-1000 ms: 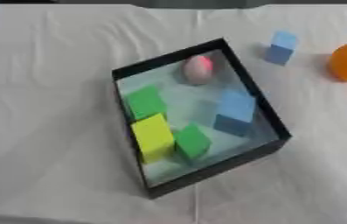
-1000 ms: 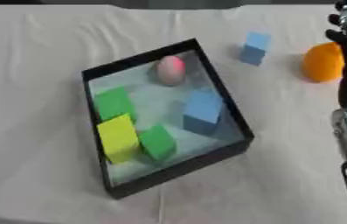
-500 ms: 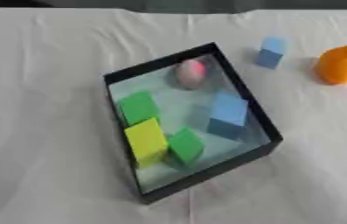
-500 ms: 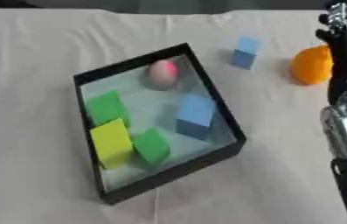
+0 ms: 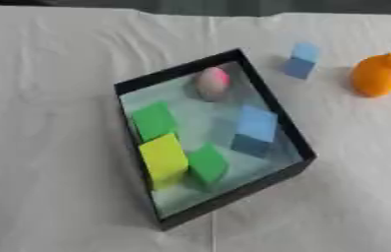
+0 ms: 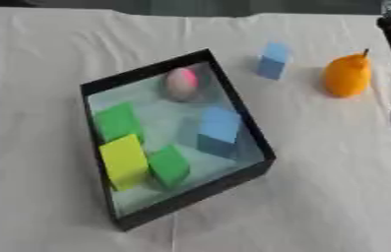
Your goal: Pick up objects on the table and place them in the box.
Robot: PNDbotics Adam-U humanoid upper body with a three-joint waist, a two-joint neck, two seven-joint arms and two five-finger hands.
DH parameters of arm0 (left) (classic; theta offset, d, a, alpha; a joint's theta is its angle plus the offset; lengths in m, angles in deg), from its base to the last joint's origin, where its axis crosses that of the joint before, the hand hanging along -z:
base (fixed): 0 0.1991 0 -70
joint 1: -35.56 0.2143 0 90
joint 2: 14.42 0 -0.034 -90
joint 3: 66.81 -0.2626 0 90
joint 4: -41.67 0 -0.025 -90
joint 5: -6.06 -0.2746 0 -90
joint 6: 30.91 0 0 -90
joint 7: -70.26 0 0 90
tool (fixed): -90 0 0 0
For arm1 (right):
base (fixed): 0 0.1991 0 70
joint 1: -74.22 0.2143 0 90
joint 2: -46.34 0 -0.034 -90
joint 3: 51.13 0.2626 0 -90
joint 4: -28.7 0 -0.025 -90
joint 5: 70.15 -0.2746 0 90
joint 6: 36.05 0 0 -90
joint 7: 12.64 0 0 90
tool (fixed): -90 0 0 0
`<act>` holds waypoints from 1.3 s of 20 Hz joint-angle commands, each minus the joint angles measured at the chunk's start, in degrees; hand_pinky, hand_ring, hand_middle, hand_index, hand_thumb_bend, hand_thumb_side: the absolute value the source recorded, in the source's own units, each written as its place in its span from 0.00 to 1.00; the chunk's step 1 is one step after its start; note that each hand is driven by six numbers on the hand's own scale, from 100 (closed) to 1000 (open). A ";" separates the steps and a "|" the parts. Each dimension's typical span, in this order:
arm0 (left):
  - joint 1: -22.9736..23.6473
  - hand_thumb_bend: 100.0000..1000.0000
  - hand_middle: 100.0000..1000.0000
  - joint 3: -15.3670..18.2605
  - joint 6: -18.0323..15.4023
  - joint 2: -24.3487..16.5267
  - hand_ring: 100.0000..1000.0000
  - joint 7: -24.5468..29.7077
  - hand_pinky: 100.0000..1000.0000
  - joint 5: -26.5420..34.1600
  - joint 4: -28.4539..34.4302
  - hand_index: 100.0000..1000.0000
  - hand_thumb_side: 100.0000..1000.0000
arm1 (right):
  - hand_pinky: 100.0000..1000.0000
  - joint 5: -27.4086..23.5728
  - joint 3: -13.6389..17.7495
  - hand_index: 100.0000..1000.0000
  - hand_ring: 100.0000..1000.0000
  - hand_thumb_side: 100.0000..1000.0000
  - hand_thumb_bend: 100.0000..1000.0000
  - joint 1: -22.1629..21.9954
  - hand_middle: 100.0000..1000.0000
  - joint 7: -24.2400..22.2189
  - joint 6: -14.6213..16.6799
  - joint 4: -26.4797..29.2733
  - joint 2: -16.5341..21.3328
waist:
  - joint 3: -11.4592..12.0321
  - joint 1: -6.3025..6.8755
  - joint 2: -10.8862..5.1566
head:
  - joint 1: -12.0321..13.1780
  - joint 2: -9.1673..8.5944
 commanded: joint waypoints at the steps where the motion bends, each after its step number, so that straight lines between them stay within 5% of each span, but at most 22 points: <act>1: -0.38 0.38 0.73 0.96 -0.12 -0.66 0.73 -0.83 0.63 -0.97 0.68 0.84 0.63 | 0.82 -0.75 -0.99 0.85 0.85 0.55 0.00 2.36 0.79 -4.11 -2.21 -1.79 6.43 | -0.21 -0.05 -1.80 | 0.48 -0.48; 8: -0.54 0.38 0.73 0.56 0.47 -0.68 0.73 -0.54 0.62 -1.65 2.04 0.84 0.63 | 0.83 1.76 -5.18 0.88 0.88 0.46 0.00 7.85 0.82 -16.45 -6.09 -9.52 15.37 | -0.23 -0.33 -1.93 | 0.84 -0.78; 13: -0.76 0.38 0.72 -0.05 0.55 -1.07 0.72 -0.45 0.62 -2.02 2.40 0.83 0.62 | 0.84 11.15 -9.58 0.91 0.87 0.36 0.00 11.91 0.83 -31.17 -4.58 -14.96 21.20 | 0.16 -0.70 -1.90 | 0.86 -0.87; 20: -1.00 0.37 0.72 -0.88 1.09 -0.96 0.72 0.35 0.62 -2.06 2.38 0.83 0.63 | 0.86 24.70 -12.34 0.92 0.89 0.34 0.26 17.27 0.85 -47.64 1.68 -19.34 21.75 | 0.10 -0.72 -2.06 | -0.01 -0.42; 25: -0.48 0.38 0.72 -0.94 1.42 -0.78 0.72 0.78 0.61 -2.00 2.29 0.82 0.63 | 0.86 29.68 -12.26 0.92 0.84 0.18 0.36 19.48 0.78 -52.27 3.31 -22.43 20.85 | -0.27 -0.66 -2.46 | -2.40 0.75; 26: -0.31 0.38 0.72 -0.87 1.48 -0.75 0.72 0.84 0.61 -1.97 2.19 0.82 0.63 | 0.86 30.13 -12.06 0.92 0.86 0.22 0.39 19.66 0.78 -52.89 3.20 -23.43 20.71 | -0.36 -0.65 -2.59 | -2.38 1.16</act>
